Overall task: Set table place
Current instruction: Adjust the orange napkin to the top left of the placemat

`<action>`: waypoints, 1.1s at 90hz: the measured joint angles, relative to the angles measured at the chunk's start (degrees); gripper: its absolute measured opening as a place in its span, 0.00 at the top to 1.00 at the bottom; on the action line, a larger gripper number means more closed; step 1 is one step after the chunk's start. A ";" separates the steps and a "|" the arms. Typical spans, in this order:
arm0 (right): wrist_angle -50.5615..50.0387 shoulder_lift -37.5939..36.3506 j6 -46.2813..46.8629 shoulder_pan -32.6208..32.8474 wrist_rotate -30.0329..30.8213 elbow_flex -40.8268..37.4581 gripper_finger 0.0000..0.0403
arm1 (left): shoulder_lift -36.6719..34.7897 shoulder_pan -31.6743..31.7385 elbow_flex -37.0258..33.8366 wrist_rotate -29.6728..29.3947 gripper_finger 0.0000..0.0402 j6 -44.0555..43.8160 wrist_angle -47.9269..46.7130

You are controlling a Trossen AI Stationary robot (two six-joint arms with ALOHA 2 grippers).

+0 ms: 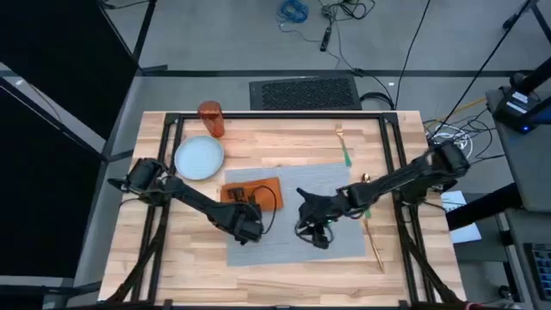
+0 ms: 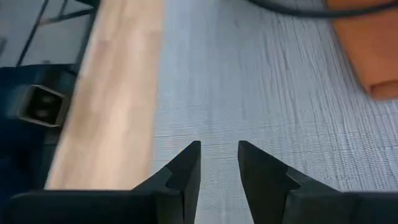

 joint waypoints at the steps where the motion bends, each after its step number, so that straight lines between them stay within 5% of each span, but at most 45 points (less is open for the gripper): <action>1: 0.25 0.32 -0.15 -0.31 -0.30 0.00 0.77 | 0.00 0.00 0.00 0.00 0.99 0.00 0.00; 49: 10.68 2.41 -5.50 -15.54 -6.07 0.00 0.77 | 0.04 -0.37 0.00 -0.30 1.00 -0.04 0.03; 99: 22.19 14.49 -2.93 -23.68 -11.59 1.58 0.77 | 0.04 -0.37 0.00 -0.35 1.00 0.84 0.13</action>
